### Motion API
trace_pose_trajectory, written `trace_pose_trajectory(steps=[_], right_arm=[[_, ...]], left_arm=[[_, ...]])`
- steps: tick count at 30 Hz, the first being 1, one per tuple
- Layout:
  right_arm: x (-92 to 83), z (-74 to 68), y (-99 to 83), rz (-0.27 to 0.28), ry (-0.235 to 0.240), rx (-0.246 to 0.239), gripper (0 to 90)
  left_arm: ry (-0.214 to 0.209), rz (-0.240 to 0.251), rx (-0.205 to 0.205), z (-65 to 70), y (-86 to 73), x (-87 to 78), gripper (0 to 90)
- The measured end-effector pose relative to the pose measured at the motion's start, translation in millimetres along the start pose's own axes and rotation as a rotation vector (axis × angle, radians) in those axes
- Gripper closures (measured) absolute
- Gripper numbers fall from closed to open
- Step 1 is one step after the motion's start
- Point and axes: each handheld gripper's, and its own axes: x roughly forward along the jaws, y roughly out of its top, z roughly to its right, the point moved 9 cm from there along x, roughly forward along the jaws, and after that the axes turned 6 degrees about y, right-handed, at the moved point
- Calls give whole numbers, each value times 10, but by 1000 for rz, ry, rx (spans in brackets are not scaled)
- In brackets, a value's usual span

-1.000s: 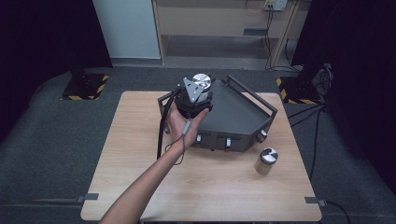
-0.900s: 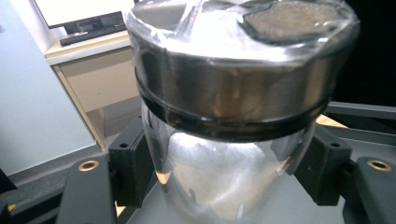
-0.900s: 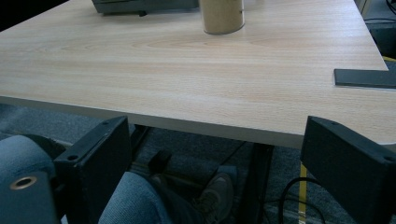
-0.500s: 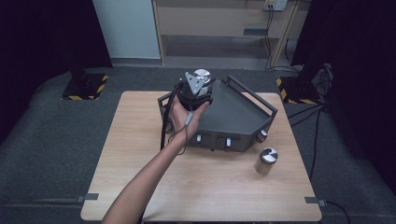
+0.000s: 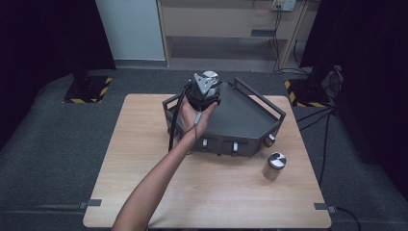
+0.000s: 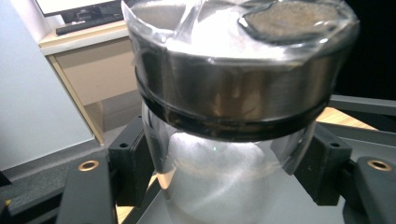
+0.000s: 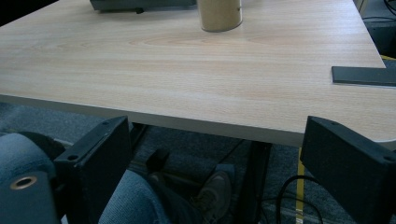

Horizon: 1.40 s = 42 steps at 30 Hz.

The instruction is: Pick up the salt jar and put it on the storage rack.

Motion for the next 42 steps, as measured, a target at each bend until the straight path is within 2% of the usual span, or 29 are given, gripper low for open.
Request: trace_pose_trajectory(steps=[11, 21, 25, 33, 36, 42], right_arm=[[8, 13, -8, -3, 1, 5, 92], [12, 36, -17, -6, -5, 10, 92], [12, 39, -21, -9, -5, 11, 92], [-6, 43, -23, -7, -11, 11, 92], [-11, 43, -26, -6, -11, 12, 92], [-22, 41, -26, -3, -11, 13, 92]], left_arm=[[-12, -18, -17, 14, -199, 238, 300], [0, -55, -59, 78, -375, 508, 300], [7, -55, -76, 97, -430, 594, 300], [0, -59, -90, 123, -479, 667, 300], [8, -61, -75, 141, -491, 678, 300], [9, -63, -84, 153, -525, 700, 300]])
